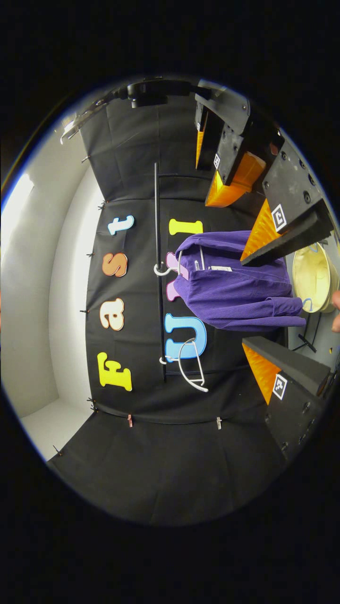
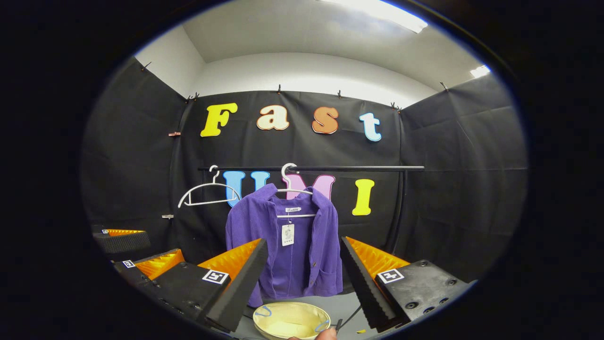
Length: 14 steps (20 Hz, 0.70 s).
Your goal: Grasp the clothes on the hanger with both hands and then place them into the laundry hamper below.
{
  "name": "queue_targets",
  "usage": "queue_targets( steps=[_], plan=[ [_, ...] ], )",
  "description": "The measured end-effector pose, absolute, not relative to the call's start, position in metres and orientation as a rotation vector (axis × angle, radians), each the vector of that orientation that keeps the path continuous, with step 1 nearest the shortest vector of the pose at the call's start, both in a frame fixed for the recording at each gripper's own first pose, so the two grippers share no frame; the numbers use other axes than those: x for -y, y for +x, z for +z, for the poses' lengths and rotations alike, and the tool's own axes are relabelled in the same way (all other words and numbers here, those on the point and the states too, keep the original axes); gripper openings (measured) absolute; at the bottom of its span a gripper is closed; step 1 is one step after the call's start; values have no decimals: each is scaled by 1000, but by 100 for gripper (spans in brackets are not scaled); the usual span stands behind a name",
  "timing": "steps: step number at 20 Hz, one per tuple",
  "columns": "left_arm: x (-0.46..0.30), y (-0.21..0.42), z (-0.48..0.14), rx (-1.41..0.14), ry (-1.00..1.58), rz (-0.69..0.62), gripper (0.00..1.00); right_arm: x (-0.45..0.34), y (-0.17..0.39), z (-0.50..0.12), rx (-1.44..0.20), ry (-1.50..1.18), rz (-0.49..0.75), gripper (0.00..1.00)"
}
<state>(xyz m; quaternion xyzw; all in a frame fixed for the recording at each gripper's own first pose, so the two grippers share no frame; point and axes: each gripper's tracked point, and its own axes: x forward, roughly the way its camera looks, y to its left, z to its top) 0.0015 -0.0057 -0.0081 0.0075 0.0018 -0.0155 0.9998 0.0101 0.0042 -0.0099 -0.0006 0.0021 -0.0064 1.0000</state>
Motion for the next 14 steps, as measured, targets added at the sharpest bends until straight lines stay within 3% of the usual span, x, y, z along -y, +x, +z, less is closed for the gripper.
queue_targets(
  steps=[14],
  plan=[
    [12, 33, 1, -1, -8, 30, 92, 4, 53, -3, 3, -33, 39, 98]
  ],
)
